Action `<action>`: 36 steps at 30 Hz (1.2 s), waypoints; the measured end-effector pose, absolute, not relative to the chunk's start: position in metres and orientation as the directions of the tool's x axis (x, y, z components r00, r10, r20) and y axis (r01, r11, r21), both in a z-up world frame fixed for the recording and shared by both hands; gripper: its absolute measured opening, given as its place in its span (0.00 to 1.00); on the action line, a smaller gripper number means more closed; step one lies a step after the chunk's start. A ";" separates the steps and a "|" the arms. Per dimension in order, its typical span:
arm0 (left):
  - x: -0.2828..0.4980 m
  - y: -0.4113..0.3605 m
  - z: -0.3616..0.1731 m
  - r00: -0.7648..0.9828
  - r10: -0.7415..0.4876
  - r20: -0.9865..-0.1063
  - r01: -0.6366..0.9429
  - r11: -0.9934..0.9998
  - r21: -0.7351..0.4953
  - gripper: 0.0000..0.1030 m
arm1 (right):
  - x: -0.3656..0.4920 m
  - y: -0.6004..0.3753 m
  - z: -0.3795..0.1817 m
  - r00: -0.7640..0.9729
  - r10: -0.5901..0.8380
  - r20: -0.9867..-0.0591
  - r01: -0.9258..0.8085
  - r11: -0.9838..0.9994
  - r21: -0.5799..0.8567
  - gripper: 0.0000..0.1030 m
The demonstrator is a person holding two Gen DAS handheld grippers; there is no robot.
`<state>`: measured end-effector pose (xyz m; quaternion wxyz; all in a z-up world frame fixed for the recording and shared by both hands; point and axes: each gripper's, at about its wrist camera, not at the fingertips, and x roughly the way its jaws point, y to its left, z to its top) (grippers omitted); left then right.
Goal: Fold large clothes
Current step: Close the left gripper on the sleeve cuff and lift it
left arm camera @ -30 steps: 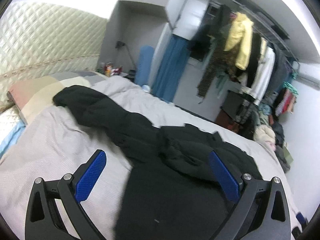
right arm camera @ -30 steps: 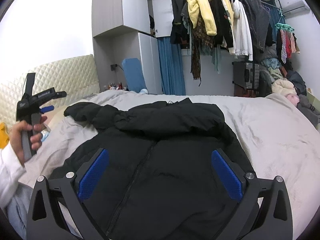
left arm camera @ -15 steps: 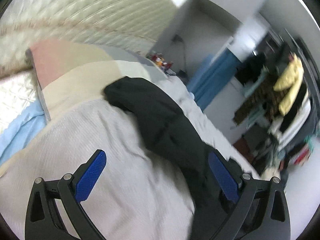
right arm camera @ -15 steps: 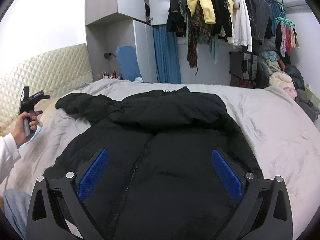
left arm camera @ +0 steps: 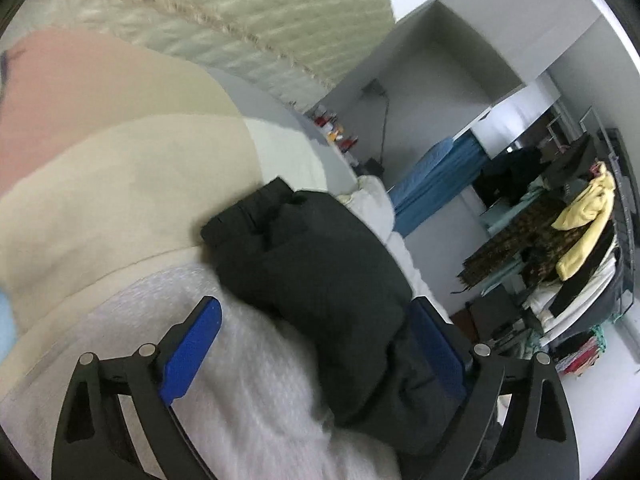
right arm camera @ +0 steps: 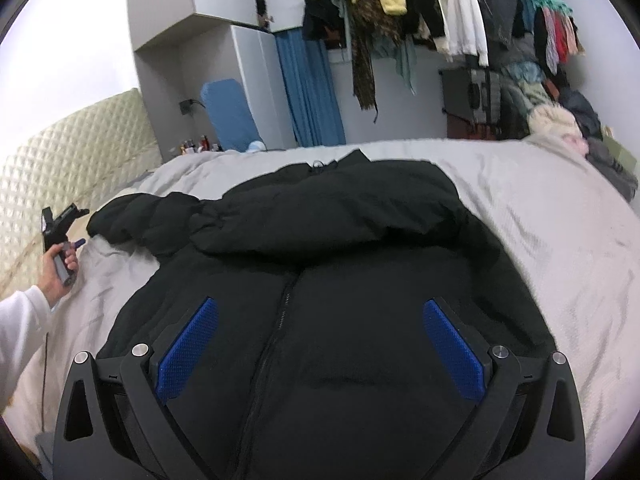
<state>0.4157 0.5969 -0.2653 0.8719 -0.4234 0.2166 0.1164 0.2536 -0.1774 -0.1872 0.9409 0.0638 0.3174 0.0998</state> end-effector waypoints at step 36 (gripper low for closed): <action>0.334 0.480 -0.059 0.823 0.355 -0.443 -0.540 0.730 -0.419 0.03 | 0.201 -0.232 -0.150 0.856 0.223 -0.466 -0.170 0.974 0.153 1.00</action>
